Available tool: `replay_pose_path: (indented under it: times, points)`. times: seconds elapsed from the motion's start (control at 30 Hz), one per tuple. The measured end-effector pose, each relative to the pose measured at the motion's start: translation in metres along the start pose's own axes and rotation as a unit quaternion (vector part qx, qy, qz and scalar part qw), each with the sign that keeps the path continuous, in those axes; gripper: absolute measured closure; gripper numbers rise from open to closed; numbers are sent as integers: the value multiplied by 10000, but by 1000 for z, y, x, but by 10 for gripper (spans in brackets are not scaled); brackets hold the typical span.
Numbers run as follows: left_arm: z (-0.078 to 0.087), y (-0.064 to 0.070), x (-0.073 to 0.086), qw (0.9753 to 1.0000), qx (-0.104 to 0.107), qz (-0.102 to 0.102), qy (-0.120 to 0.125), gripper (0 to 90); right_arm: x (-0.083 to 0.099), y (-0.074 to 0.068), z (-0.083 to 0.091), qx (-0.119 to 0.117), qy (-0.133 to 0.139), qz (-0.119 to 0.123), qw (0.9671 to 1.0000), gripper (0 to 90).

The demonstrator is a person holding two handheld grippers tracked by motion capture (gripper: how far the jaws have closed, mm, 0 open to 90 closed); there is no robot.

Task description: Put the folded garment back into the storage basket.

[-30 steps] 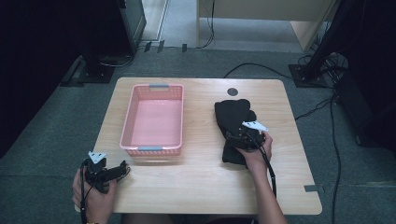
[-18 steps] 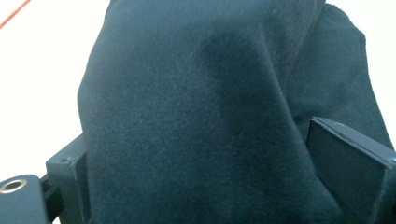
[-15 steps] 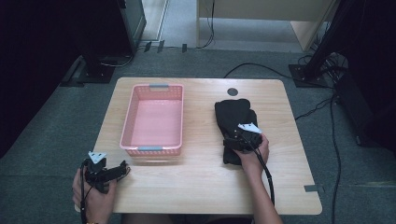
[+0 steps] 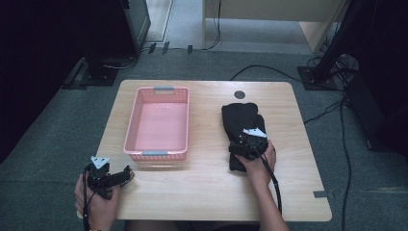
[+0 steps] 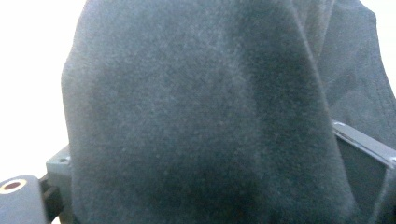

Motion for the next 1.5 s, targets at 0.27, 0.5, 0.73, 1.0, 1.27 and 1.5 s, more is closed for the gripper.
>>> replay_pose_path:
  times: [0.27, 0.5, 0.73, 1.0, 1.27, 1.5]
  points:
    - [0, 0, 0, 10000, 2, 1, -1, 0, 1, 0, 6, 139, 238, -66, 9996, 343]
    - [0, 0, 0, 10000, 1, -6, 1, 0, 1, 2, 9, 220, 357, -162, 9990, 524]
    - [0, 0, 0, 10000, 6, -4, 1, 0, 1, 2, 12, 53, 497, -275, 9984, 615]
    - [0, 0, 0, 10000, 7, 1, 3, 0, -7, -8, 16, -168, 580, -466, 9971, 621]
    - [0, 0, 0, 10000, 6, -3, 0, 0, -23, -27, 21, -372, 631, -364, 9966, 618]
    - [0, 0, 0, 10000, 6, -5, 0, 0, -36, -49, 25, -579, 701, -230, 9956, 617]
Point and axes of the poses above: each handheld gripper's, and its own axes: z roughly backward along the jaws, x roughly out of its underside, y roughly to its right, the point moved 6 cm from there along -z, roughly forward along the jaws, and after that the axes turned 11 degrees about -x, right-handed, at the moved point
